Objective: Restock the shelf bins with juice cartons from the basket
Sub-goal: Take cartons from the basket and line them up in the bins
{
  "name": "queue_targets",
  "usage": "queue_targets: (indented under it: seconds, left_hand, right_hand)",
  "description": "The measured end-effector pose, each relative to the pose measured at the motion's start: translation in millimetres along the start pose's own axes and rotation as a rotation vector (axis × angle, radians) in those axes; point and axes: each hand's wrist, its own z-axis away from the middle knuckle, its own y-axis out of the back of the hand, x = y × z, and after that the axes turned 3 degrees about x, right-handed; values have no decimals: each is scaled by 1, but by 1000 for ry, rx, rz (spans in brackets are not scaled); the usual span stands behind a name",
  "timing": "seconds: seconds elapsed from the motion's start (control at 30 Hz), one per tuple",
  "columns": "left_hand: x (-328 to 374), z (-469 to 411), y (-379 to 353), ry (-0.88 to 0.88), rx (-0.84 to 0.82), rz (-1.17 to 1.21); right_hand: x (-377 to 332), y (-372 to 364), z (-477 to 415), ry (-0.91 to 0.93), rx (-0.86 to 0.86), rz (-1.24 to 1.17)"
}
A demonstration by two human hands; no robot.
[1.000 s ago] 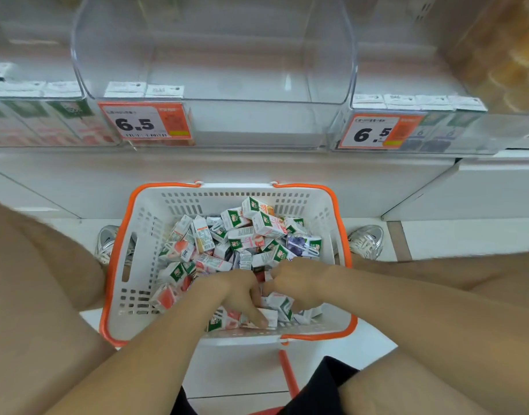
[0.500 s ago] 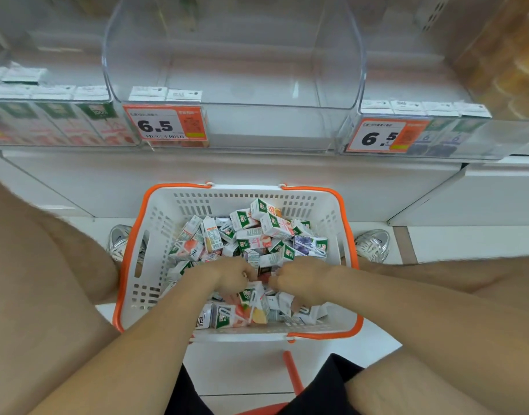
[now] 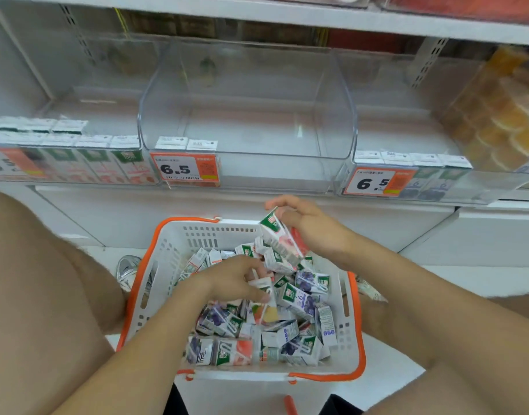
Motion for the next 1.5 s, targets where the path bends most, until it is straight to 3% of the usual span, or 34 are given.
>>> queue_targets:
  seconds: [0.2, 0.4, 0.53, 0.7, 0.9, 1.03, 1.17, 1.23, 1.33, 1.5]
  left_hand:
    - [54, 53, 63, -154, 322, 367]
    - [92, 100, 112, -344, 594, 422]
    - [110, 117, 144, -370, 719, 410]
    - [128, 121, 173, -272, 745, 433]
    - [151, 101, 189, -149, 848, 502]
    - [164, 88, 196, -154, 698, 549]
    - [157, 82, 206, -286, 478, 590]
    - [152, 79, 211, -299, 501, 478]
    - [143, 66, 215, -278, 701, 172]
    - [136, 42, 205, -221, 921, -220]
  right_hand:
    - [-48, 9, 25, 33, 97, -98]
    - [-86, 9, 22, 201, 342, -91]
    - [-110, 10, 17, 181, 304, -300]
    - [-135, 11, 11, 162, 215, -260]
    - [-139, 14, -10, 470, 407, 357]
    - [-147, 25, -31, 450, 458, 539]
    - [-158, 52, -49, 379, 330, 500]
    - [-160, 60, -56, 334, 217, 424]
    - [-163, 64, -67, 245, 129, 352]
    - [-167, 61, -79, 153, 174, 415]
